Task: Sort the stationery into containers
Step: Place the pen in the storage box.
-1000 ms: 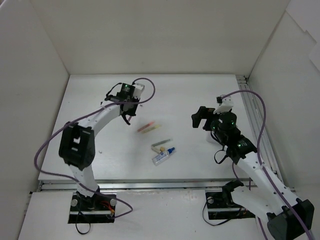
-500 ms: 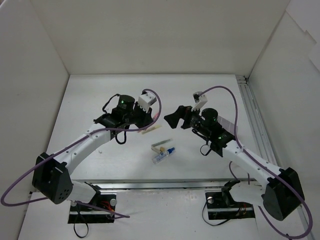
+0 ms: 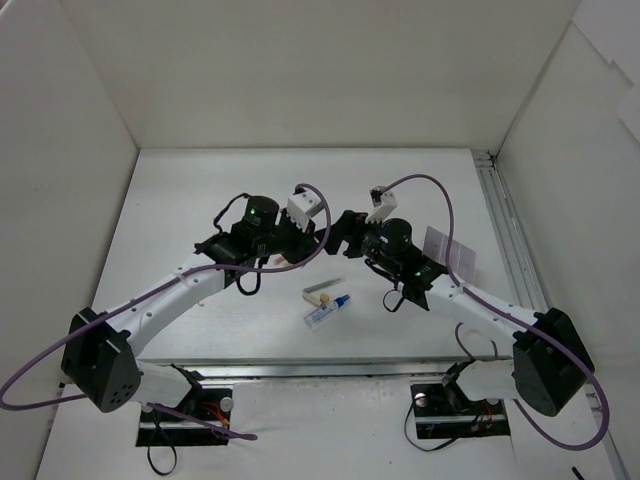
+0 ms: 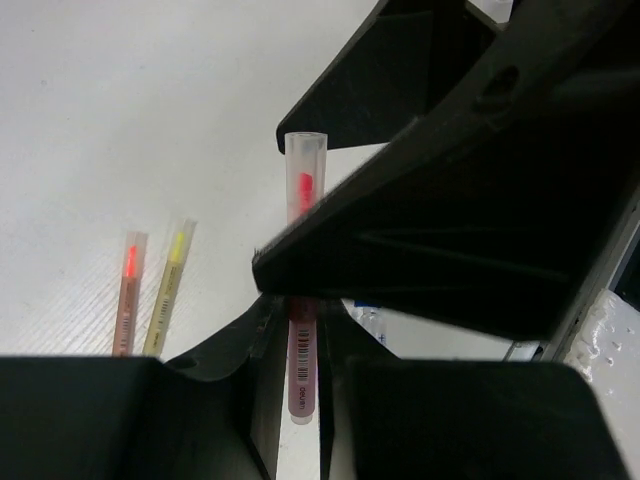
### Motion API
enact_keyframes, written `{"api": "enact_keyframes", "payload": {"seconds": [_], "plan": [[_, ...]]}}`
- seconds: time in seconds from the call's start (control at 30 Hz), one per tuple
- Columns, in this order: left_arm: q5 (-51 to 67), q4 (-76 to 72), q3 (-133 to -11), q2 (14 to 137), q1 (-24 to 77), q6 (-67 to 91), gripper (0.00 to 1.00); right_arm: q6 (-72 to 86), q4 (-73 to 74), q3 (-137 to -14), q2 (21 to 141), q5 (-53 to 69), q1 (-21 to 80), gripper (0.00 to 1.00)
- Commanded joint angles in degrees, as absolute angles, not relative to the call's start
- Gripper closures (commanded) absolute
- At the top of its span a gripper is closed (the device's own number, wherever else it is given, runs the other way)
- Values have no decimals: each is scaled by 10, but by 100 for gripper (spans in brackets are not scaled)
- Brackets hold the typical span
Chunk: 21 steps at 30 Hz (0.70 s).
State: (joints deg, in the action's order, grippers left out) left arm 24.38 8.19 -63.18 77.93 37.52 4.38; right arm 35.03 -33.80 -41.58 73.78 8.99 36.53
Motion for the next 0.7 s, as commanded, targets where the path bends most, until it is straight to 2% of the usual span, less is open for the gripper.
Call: {"api": "enact_keyframes", "payload": {"seconds": [0.0,0.07,0.1,0.13,0.3,0.43,0.47,0.53,0.57,0.6,0.63,0.67], "plan": [[252,40,-657,771,387,54,100,360,-403,-445,733,47,373,32],[250,38,-657,771,387,52,100,365,-403,-442,730,33,378,50],[245,38,-657,771,387,52,100,366,-403,-439,728,27,379,65],[244,38,-658,771,387,54,100,366,-403,-438,724,21,381,71],[246,33,-654,766,392,55,100,358,-403,-438,720,18,388,93],[230,44,-658,762,392,60,97,348,-403,-437,713,15,388,100],[222,48,-660,762,392,62,88,346,-403,-434,709,11,390,100],[214,56,-665,759,392,60,81,335,-402,-431,698,3,388,100],[213,58,-664,757,392,59,61,331,-403,-427,692,2,390,100],[207,61,-661,748,392,58,36,325,-397,-421,675,-20,389,100],[204,62,-658,744,392,57,20,316,-389,-418,664,-40,389,100],[196,62,-655,737,392,56,1,300,-377,-416,650,-54,388,100]]}}
